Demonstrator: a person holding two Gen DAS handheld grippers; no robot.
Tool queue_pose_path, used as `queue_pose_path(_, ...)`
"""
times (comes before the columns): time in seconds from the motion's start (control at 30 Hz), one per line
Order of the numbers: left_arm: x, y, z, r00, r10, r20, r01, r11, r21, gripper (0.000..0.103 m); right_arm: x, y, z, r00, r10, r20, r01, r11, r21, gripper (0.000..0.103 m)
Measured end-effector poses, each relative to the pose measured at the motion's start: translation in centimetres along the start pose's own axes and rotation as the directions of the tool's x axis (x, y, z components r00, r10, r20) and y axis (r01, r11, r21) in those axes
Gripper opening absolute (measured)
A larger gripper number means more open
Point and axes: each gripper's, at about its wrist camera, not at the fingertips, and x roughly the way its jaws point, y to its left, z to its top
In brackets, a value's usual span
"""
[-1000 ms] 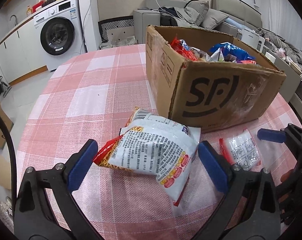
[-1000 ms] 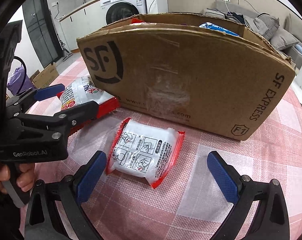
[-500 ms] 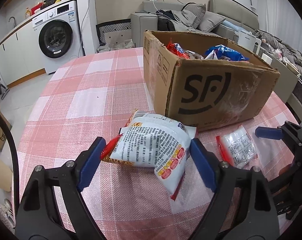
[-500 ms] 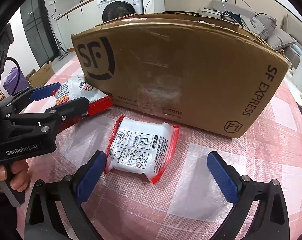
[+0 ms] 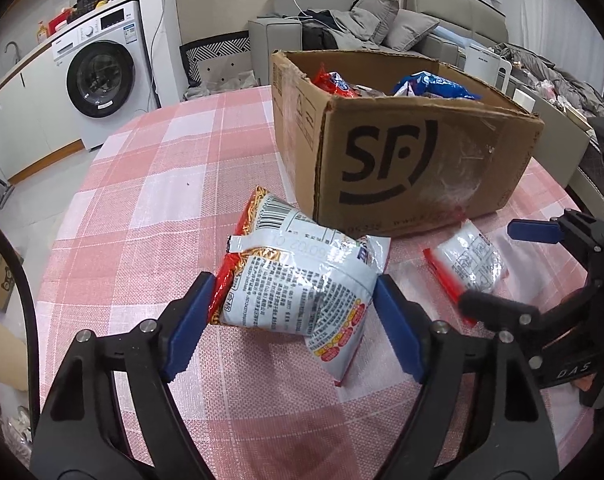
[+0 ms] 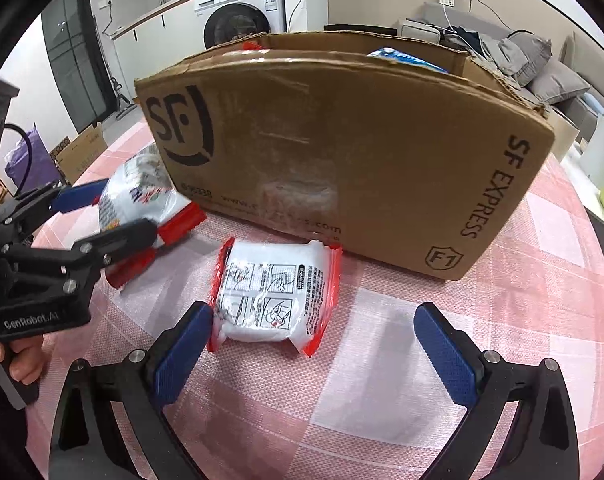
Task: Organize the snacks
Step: 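Grasp the white-red chip bag with the left tool while the right tool grasps the small white-red pack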
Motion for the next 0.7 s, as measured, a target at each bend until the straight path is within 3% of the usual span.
queue_pose_path(0.07,0.1,0.1,-0.1,1.0,-0.001,-0.003,0.001,1.0,-0.007,0.078,-0.2,-0.2,0.0,1.0,0.012,0.012,-0.012,1.0,0.006,0.101)
queue_pose_path(0.2,0.9,0.2,-0.2,1.0,0.002,-0.027,-0.003,1.0,-0.009,0.078,-0.4,-0.4,0.1,0.998,0.059,0.011,-0.058,0.998,-0.018,0.076)
queue_pose_path(0.4,1.1,0.3,-0.2,1.0,-0.003,-0.023,0.003,1.0,-0.015,0.075,-0.9,0.0,-0.1,0.994,0.108,0.01,-0.107,0.993,-0.058,0.053)
queue_pose_path(0.7,0.5,0.4,-0.3,1.0,-0.026,-0.004,0.026,1.0,-0.017,0.067,-1.7,0.4,-0.7,0.993,0.117,0.033,-0.114,0.99,-0.086,0.05)
